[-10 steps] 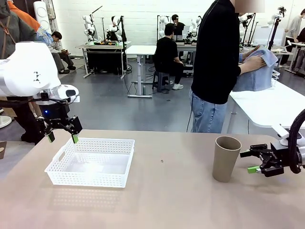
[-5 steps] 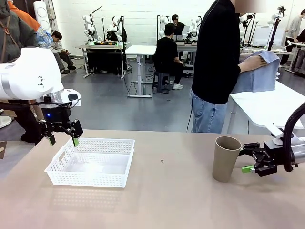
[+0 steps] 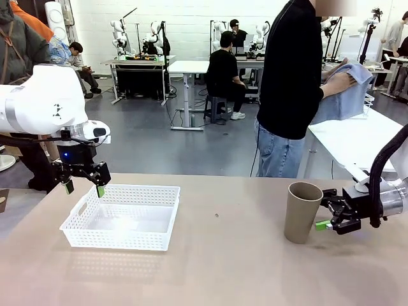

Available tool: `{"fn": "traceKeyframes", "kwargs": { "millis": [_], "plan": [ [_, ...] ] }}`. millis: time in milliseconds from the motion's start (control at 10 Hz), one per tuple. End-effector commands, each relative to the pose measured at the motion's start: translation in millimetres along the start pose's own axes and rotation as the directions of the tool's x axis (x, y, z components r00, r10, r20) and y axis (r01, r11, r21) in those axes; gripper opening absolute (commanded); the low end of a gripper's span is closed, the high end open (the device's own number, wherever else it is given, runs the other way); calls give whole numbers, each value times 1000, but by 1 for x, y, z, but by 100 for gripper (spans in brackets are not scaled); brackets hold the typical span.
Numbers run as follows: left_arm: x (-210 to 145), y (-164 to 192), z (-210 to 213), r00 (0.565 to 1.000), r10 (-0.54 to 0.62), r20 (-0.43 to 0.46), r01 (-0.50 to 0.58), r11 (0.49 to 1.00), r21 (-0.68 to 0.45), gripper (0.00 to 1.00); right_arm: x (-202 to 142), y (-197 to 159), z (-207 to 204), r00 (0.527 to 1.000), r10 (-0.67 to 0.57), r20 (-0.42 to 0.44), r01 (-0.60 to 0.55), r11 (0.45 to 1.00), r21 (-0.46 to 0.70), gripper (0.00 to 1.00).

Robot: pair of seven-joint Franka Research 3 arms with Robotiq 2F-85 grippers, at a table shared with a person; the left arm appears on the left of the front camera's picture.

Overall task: Clean and organize the cups into the basket.
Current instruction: Pick up the Organizing basket and move it to the center of the table, then pick up the Reusable plastic cup from the right side of the table and place it inside the Organizing basket.

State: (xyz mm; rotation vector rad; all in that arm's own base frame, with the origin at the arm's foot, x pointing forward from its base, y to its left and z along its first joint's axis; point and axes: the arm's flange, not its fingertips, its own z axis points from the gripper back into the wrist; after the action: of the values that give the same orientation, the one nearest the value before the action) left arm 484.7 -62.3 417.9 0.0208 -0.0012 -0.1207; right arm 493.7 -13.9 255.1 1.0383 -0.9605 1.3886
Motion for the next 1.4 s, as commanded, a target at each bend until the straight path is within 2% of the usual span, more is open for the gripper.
{"fn": "traceKeyframes", "kwargs": {
  "millis": [0, 200, 800, 1300],
  "plan": [
    [0, -7, -4, 999, -43, 22, 41, 997, 69, 100, -5, -8, -3, 999, 27, 25, -26, 1000, -8, 100],
    [-1, -12, -8, 998, -65, 11, 63, 991, 116, 100, -6, -17, -5, 999, 26, 46, -25, 1000, -12, 100],
    [3, -3, -31, 998, -55, -16, 56, 995, 77, 100, -1, -35, -26, 999, 18, 39, -18, 1000, 16, 100],
    [6, -3, -34, 998, -57, -20, 58, 996, 74, 100, -4, -34, -27, 999, 9, 33, -10, 1000, 19, 100]
  ]
}}
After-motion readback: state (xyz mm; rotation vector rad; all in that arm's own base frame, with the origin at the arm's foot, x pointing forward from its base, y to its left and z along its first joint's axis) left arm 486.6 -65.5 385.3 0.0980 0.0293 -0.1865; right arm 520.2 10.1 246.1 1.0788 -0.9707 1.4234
